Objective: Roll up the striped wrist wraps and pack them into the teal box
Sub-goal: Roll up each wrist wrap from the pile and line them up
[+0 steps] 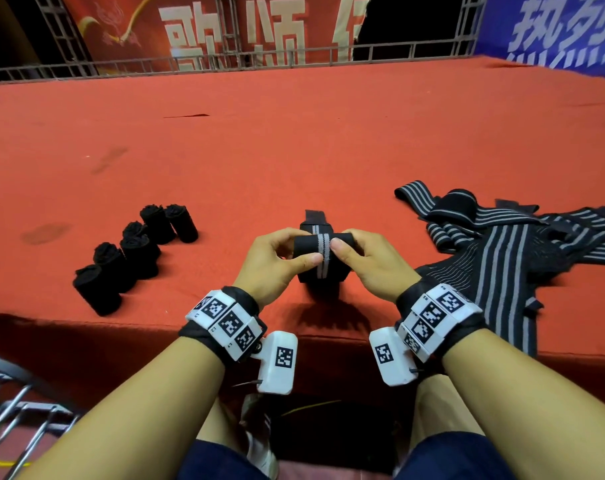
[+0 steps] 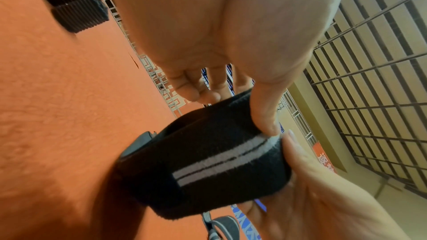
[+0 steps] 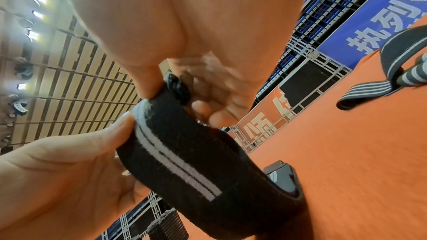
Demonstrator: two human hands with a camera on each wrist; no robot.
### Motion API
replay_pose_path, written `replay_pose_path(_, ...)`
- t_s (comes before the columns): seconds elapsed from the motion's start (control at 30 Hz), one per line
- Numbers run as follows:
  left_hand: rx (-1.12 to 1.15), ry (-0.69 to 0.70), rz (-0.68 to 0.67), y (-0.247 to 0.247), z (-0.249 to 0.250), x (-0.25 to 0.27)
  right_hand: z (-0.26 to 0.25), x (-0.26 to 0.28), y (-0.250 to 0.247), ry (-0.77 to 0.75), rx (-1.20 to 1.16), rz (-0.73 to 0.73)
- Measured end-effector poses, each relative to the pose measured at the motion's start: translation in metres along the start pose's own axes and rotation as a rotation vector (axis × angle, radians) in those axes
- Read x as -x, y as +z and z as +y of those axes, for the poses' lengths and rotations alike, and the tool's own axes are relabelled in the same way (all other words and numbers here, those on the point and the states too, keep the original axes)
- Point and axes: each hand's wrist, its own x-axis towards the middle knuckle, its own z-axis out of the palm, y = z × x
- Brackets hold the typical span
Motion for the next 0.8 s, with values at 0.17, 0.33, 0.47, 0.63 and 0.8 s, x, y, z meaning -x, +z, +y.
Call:
replay_pose_path(0.17, 0.051, -0.100, 0.010, 0.005, -0.013, -0.002, 0.018, 0.004, 0.008, -0.077, -0.087, -0.007)
replay_pose_path(0.33, 0.086, -0.168, 0.057, 0.010, -0.032, -0.001, 0.036, 0.004, 0.020, -0.024, -0.083, -0.005)
replay_pose_path(0.47, 0.125, -0.197, 0.073, 0.013, -0.046, 0.003, 0.050, 0.006, 0.030, 0.001, -0.028, 0.008)
replay_pose_path(0.63, 0.054, -0.156, -0.054, 0.015, -0.059, 0.011, 0.065, 0.007, 0.038, 0.102, -0.097, 0.020)
replay_pose_path(0.8, 0.034, -0.132, -0.075, 0.016, -0.071, 0.011, 0.075, 0.013, 0.043, 0.191, -0.101, 0.010)
